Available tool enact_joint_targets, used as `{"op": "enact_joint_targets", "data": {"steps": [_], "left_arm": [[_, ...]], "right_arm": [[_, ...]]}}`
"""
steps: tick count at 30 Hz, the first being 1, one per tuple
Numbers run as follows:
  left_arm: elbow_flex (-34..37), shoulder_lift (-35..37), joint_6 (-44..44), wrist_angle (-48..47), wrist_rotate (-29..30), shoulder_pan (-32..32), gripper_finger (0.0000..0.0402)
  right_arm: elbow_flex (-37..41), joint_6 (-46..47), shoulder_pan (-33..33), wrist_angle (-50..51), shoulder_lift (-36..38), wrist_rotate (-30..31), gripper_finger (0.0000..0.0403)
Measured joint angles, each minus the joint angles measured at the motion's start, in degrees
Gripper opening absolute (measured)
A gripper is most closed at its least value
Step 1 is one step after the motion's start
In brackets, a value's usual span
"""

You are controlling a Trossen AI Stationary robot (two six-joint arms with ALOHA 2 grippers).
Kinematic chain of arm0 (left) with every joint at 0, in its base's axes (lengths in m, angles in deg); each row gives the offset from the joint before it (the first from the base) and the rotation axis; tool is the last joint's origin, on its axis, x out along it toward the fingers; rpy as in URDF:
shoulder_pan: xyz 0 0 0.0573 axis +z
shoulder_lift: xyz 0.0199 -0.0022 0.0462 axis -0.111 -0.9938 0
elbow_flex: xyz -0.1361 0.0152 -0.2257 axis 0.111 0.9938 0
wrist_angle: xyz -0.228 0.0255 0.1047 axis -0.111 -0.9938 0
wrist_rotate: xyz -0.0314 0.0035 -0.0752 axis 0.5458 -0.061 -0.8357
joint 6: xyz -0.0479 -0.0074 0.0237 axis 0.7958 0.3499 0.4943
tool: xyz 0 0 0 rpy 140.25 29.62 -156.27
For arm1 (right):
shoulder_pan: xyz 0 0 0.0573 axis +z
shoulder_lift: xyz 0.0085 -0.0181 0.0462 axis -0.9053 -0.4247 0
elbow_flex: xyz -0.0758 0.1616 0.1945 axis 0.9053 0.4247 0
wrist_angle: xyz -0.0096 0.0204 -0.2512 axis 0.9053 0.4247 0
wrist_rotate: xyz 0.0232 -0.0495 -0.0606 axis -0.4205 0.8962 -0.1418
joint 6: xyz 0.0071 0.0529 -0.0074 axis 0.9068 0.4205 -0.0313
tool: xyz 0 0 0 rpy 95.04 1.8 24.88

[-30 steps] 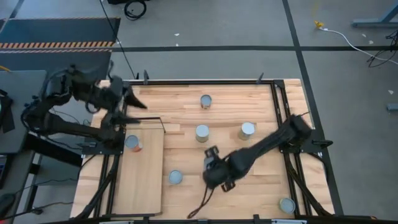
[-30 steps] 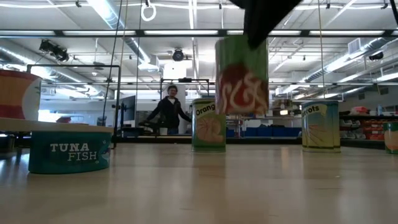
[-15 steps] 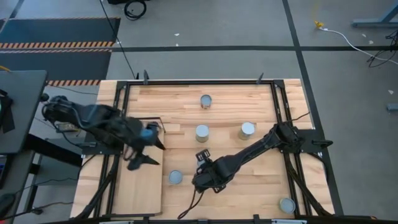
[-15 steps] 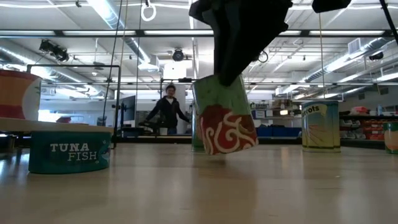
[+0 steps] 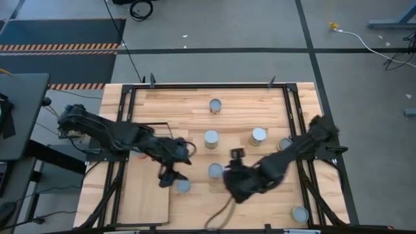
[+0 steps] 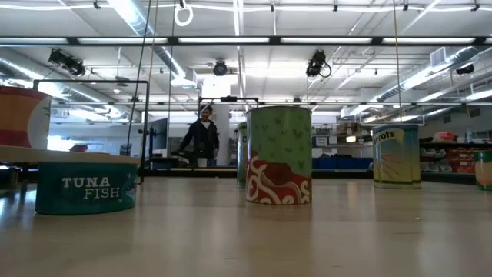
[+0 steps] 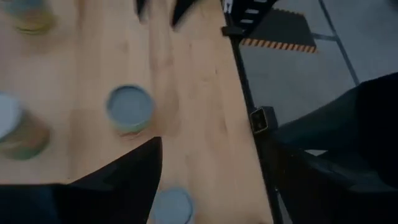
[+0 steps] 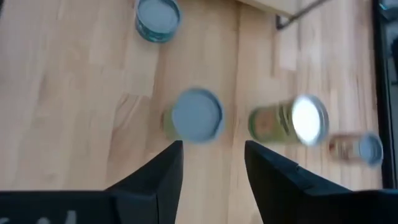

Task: Pick and place cans onto a shelf
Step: Put the green can on the shelf

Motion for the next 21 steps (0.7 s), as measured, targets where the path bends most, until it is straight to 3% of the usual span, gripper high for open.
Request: {"op": "enact_joint_targets", "data": {"steps": [9,17,21], "left_arm": [[0.00,-15.98,3.36,12.33,5.27,-0.66,0.0258],[0.02,-23.53,4.52,16.82,12.00,-1.97,0.0225],[0.04,-24.95,-2.69,16.64,17.56,-2.14,0.0223]], "right_arm": [[17.39,22.05,6.48,-3.34,13.84,6.46,0.0183],[24.70,22.59,9.05,-9.40,16.07,7.29,0.0183],[25.96,20.62,9.07,-10.29,14.97,5.07,0.0183]]}}
